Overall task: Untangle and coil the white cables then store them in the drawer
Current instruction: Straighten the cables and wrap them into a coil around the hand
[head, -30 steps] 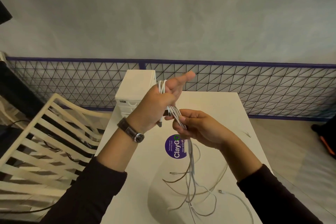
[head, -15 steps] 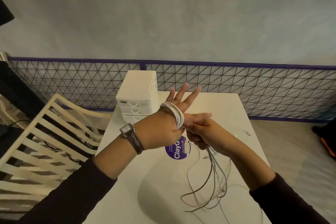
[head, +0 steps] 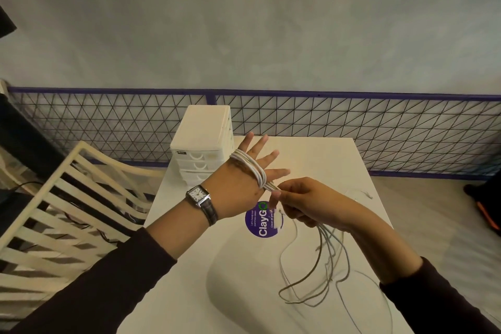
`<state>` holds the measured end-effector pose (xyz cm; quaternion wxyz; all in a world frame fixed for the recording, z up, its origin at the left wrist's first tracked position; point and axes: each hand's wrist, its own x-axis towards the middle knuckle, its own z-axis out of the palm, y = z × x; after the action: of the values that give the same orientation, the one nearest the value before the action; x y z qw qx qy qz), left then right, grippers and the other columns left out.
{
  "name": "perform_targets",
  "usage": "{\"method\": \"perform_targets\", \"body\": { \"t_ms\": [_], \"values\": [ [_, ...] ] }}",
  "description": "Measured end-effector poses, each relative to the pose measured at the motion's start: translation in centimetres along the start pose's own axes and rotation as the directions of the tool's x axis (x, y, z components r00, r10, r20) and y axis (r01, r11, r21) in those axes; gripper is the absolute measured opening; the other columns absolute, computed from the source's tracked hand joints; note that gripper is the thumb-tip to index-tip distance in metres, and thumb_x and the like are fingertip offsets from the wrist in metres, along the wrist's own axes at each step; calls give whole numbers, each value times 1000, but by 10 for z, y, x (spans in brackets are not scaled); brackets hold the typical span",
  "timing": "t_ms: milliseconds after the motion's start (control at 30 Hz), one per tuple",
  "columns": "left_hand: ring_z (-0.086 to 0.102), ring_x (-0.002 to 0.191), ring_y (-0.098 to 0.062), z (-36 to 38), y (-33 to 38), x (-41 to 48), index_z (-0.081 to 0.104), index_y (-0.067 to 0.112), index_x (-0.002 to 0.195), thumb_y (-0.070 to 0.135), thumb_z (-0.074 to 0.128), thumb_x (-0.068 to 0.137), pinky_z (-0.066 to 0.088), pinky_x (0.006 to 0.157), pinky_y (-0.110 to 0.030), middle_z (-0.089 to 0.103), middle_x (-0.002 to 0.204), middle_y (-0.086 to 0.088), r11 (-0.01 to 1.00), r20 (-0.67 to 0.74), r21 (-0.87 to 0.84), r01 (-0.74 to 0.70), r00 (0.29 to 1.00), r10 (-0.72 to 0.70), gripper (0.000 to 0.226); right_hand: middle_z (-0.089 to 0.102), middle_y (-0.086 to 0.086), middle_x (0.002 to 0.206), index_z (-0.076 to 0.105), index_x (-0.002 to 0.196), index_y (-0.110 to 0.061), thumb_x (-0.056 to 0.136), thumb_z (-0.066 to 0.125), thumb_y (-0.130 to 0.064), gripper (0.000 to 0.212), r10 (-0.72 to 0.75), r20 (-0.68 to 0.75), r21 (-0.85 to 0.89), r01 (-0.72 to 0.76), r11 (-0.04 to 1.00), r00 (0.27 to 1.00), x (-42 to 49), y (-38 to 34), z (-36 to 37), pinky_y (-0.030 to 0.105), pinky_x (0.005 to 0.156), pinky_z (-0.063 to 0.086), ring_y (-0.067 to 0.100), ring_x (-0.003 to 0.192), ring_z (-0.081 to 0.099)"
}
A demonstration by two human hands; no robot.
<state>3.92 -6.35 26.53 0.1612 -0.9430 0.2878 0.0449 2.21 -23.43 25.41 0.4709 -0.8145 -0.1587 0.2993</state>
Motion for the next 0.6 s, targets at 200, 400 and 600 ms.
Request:
{"method": "perform_targets", "body": {
  "t_ms": [200, 400, 600],
  "values": [
    [31, 138, -22, 8, 6, -3, 56, 18, 121, 28, 24, 101, -31, 99, -36, 52, 135, -13, 911, 228, -387, 145, 972, -58, 39, 59, -4, 70, 69, 98, -15, 91, 57, -30, 20, -229, -177, -510, 110, 853, 957, -1, 0, -7, 21, 55, 37, 7, 58, 45],
    [68, 70, -10, 13, 6, -5, 64, -4, 96, 44, 27, 100, 52, 75, -20, 74, 75, -8, 384, 503, -834, 397, 832, 233, 61, 66, -1, 86, 70, 109, -18, 87, 62, -22, 23, -524, -45, -683, 357, 638, 851, 14, 12, -20, 24, 61, 46, 14, 74, 59],
    [65, 101, -31, 27, 0, -15, 67, -5, 87, 42, 21, 99, 26, 115, -40, 71, 66, -15, -195, 263, -855, 481, 725, 636, 67, 59, -3, 83, 69, 110, -16, 90, 57, -23, 24, -557, -44, -530, 453, 717, 829, 25, 17, -17, 30, 66, 49, 13, 75, 56]
  ]
}}
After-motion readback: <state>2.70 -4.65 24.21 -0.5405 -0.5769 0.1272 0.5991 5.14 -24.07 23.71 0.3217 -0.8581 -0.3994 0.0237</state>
